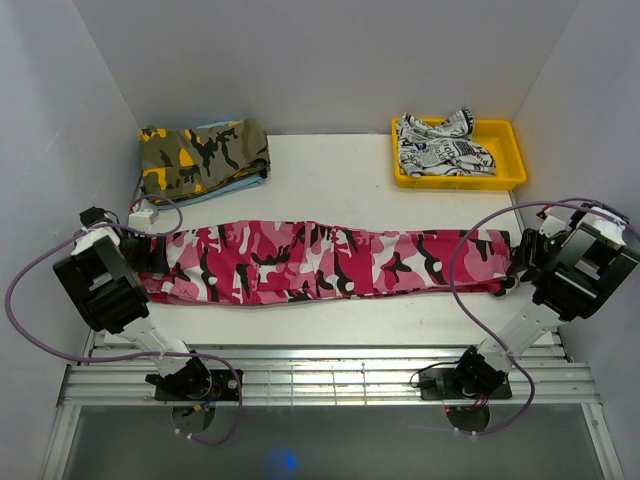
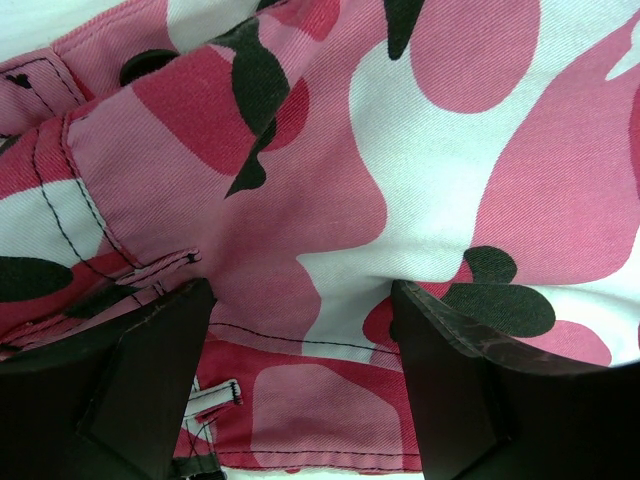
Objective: Fold and stack the trousers
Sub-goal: Fold the trousers
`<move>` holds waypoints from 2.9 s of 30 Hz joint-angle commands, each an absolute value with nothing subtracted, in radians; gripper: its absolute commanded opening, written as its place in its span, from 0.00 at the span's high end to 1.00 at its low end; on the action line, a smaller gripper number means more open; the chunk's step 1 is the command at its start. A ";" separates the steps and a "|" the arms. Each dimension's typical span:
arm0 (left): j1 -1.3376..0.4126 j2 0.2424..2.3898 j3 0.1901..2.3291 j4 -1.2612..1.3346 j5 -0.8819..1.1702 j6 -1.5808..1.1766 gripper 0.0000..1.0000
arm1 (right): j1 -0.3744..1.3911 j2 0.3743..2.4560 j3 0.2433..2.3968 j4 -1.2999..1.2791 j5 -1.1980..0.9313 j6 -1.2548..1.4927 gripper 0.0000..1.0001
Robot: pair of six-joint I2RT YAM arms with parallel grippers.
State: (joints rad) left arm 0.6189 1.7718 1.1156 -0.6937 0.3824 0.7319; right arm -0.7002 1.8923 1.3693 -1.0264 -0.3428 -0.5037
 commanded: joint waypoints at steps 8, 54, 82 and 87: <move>0.632 1.810 1.077 -0.689 0.374 0.729 0.15 | -0.667 1.944 1.428 -1.048 -0.367 -0.433 0.89; 0.632 1.784 1.019 -0.670 0.359 0.732 0.15 | -0.441 1.678 1.541 -1.275 -0.651 -1.018 0.92; 0.630 1.847 1.037 -0.676 0.345 0.732 0.15 | -0.569 2.045 1.741 -1.023 -0.509 -0.793 0.33; 0.632 1.862 1.031 -0.670 0.334 0.732 0.15 | -0.546 2.075 1.759 -1.002 -0.413 -0.675 0.28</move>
State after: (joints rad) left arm 0.6262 1.7588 1.0863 -0.6579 0.3988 0.7254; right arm -0.5335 2.0682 1.7195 -1.0641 -0.4858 -0.7715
